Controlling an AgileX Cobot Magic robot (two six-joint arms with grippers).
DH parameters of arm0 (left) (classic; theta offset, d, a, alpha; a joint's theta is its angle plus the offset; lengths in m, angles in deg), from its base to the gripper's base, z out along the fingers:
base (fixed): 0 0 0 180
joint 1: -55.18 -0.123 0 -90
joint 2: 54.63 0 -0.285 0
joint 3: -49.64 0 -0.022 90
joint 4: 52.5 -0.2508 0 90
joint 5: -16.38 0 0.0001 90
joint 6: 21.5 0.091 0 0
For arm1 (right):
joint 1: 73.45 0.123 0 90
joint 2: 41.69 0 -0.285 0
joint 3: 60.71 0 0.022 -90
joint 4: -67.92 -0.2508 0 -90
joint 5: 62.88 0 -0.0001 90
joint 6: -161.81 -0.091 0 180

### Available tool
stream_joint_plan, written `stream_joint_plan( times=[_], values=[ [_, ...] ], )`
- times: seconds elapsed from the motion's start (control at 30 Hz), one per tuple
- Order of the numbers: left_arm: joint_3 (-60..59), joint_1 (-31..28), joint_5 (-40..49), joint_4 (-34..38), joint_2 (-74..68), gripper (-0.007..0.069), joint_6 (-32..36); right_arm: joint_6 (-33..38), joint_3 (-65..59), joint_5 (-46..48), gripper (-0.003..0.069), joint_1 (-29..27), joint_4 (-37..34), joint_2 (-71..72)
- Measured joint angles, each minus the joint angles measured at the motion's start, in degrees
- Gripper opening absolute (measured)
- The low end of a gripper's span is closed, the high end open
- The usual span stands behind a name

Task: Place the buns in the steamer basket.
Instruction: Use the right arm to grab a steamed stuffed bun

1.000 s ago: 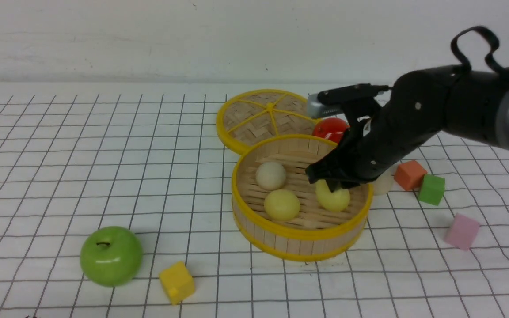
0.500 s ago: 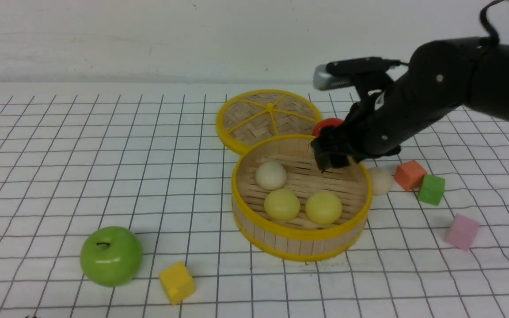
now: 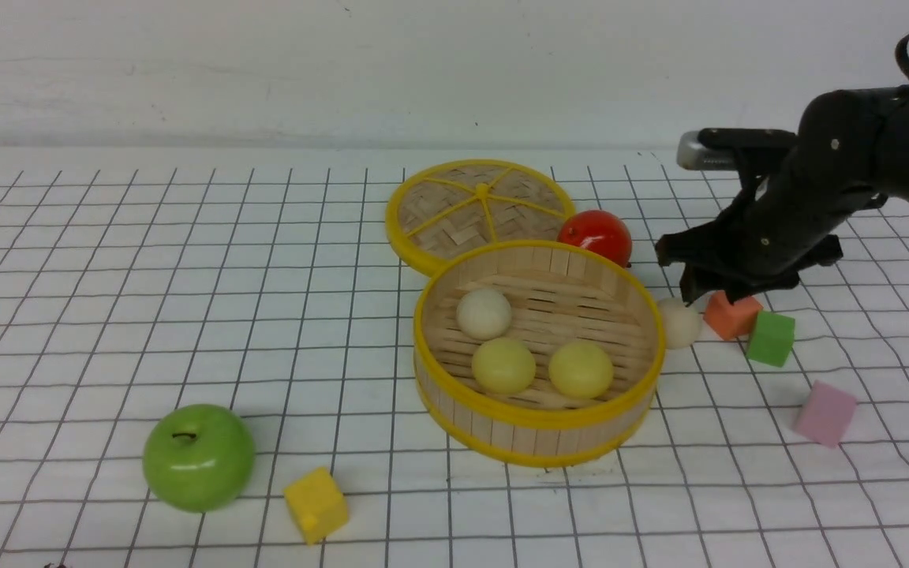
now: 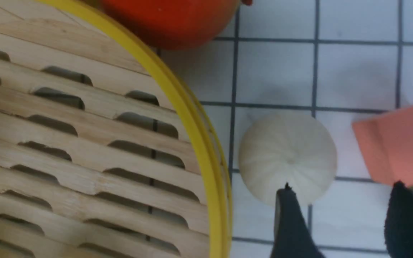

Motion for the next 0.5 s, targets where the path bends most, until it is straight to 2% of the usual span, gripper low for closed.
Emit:
stream_joint_plan(
  times=[0.3, 0.5],
  values=[
    [0.0, 0.0, 0.0, 0.0, 0.0, 0.002, 0.0, 3.51, 0.46, -1.71, 0.0358, 0.0, -4.5, -3.16],
    [0.0, 0.0, 0.0, 0.0, 0.0, 0.0027, 0.0, 3.51, 0.46, -3.31, 0.0344, 0.0, -4.97, -4.65]
  ],
)
